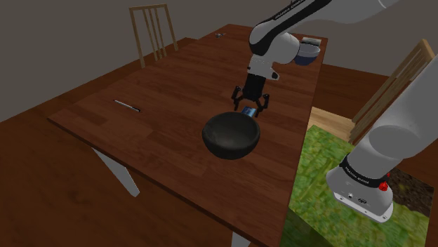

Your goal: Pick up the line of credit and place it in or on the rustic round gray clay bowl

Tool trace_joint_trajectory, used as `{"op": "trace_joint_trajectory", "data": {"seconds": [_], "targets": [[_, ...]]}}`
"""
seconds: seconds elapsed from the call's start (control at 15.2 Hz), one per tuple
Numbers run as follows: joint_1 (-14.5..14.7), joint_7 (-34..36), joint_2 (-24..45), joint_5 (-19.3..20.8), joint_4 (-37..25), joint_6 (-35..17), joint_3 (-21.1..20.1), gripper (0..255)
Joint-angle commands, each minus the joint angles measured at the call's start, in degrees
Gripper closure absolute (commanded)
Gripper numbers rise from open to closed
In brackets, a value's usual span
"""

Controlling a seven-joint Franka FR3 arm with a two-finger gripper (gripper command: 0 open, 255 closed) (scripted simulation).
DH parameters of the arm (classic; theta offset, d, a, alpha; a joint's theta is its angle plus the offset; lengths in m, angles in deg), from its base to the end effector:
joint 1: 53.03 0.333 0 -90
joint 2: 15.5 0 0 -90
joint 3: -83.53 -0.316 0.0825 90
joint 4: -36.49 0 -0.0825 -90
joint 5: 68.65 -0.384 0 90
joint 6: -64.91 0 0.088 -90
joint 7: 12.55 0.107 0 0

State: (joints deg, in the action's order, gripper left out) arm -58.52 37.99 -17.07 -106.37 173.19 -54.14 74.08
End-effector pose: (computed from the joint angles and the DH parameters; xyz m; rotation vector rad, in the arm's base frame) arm 0.4624 0.0631 0.3172 -2.2312 1.5657 0.6675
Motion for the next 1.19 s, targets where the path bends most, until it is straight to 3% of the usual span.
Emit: {"op": "trace_joint_trajectory", "data": {"seconds": [0.0,0.59,1.12], "targets": [[0.0,0.0,0.0,0.0,0.0,0.0,0.0,255],[0.0,0.0,0.0,-0.01,0.01,-0.01,0.0,255],[-0.36,3.13,-4.09,1.46,-1.98,5.41,0.39,255]]}}
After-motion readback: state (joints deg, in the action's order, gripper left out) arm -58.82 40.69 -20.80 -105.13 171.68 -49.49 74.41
